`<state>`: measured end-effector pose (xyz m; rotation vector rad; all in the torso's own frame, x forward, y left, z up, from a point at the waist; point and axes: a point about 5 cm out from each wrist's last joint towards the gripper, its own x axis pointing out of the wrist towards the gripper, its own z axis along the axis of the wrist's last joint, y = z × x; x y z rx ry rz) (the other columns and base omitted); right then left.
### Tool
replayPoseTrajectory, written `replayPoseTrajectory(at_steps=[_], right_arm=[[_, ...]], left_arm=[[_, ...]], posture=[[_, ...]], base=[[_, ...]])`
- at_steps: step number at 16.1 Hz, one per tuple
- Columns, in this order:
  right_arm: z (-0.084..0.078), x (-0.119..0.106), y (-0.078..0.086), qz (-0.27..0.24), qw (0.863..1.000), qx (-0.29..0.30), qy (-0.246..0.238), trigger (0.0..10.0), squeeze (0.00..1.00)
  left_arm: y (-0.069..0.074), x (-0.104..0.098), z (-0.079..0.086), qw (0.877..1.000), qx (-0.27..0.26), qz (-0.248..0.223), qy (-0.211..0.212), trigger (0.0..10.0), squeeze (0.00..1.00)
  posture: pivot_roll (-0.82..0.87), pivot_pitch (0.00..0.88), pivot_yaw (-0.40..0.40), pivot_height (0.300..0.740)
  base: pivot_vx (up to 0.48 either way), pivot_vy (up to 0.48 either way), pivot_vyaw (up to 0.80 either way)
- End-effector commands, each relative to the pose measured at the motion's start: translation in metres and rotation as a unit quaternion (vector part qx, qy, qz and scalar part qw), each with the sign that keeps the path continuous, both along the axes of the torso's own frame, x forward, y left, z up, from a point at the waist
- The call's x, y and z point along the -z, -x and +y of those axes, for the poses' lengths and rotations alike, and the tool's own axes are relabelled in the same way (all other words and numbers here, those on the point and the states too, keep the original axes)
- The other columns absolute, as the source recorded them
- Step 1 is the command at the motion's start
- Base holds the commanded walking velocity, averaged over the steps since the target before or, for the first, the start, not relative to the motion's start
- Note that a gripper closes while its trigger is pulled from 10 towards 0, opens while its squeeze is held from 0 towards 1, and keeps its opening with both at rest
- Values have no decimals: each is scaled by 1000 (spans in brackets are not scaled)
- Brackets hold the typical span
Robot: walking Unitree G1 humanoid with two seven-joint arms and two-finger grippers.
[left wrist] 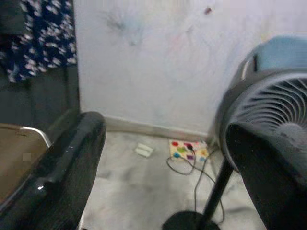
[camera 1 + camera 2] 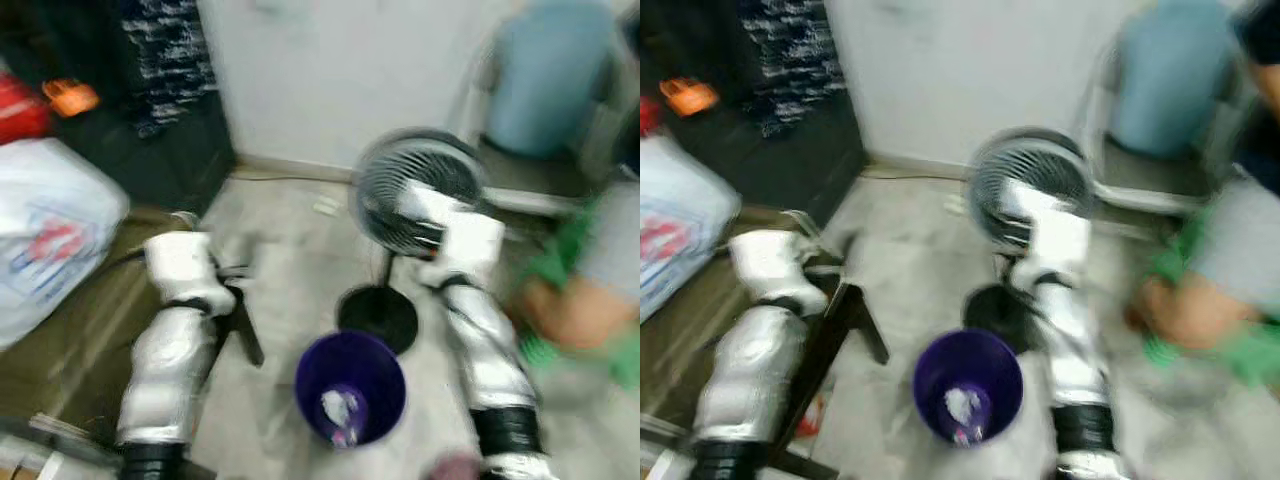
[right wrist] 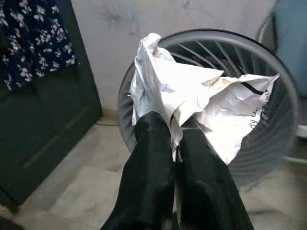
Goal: Clean up the room
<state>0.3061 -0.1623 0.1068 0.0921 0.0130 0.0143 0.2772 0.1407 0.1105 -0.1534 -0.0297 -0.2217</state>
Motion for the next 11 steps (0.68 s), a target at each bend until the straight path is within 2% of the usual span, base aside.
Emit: replayPoseTrajectory(at_steps=[1,8,10,11], right_arm=[[21,-6,-4,-11,999,-29,-11,10000,0],[23,-5,-6,-10,999,-34,-11,10000,0],[24,-4,-7,-9,999,-33,-9,10000,0],[22,-2,-8,-3,1000,-24,0,10000,0]], left_arm=[[2,4,21,999,-33,10,-18,10000,0],[2,4,20,999,-33,9,-21,10000,0],[2,4,18,999,-25,4,-31,10000,0],[3,3,18,999,-13,1,-51,10000,0]], posture=[[-104,0,13,740],[-100,0,9,740],[-94,0,7,740],[-94,0,7,740]], base=[[0,0,0],[0,0,0],[0,0,0],[0,0,0]])
